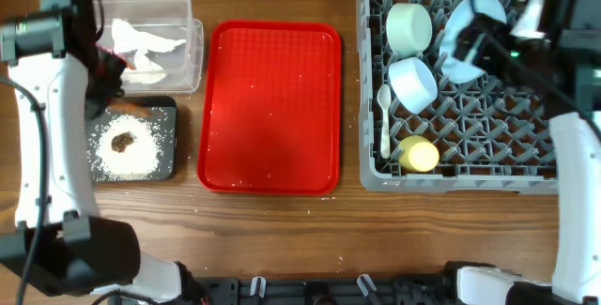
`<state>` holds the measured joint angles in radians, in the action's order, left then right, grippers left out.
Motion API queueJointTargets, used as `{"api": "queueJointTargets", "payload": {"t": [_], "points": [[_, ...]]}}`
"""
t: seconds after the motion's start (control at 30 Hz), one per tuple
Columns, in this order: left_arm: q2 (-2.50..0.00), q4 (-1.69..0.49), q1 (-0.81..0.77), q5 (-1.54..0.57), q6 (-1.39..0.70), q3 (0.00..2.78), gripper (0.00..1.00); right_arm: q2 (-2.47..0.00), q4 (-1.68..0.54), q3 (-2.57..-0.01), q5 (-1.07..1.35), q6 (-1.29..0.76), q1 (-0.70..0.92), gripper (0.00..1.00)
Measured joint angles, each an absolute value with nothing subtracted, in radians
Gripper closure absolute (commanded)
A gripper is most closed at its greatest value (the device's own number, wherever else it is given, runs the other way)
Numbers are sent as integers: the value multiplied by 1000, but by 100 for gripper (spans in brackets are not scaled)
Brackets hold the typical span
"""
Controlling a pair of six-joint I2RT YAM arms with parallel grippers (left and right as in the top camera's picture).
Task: Sort waste into correct bins and load items into the dishwasher rack
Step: 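Drop the root piece onto the black tray with the left gripper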
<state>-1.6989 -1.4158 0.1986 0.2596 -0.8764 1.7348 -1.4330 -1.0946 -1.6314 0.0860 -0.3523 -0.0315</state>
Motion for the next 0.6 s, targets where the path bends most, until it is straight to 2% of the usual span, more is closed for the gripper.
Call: {"api": "queueJointTargets", "payload": {"t": [0.13,0.23,0.27,0.33,0.37,0.47,0.57,0.6], "points": [[-1719,-1155,308,265,-982,1446,95,-1497,-1057,-1631,102,-349,155,0],[-1721,-937,340,265,-1009,1249,91,-1533,-1045,-1631,105,-349,231,0],[-1721,-888,341,265,-1010,1207,87,-1538,-1036,-1631,104,-349,253,0],[-1721,-810,340,265,-1013,1125,68,-1539,-1005,-1631,105,-349,310,0],[-1721,-776,341,265,-1013,1099,63,-1539,-986,-1631,104,-345,338,0],[-1721,-761,340,265,-1026,1079,51,-1539,-956,-1631,104,-334,414,0],[-1721,-754,340,265,-1027,1079,49,-1539,-952,-1631,104,-315,424,0],[-1721,-754,341,265,-1027,1079,45,-1539,-952,-1631,104,-309,424,0]]}}
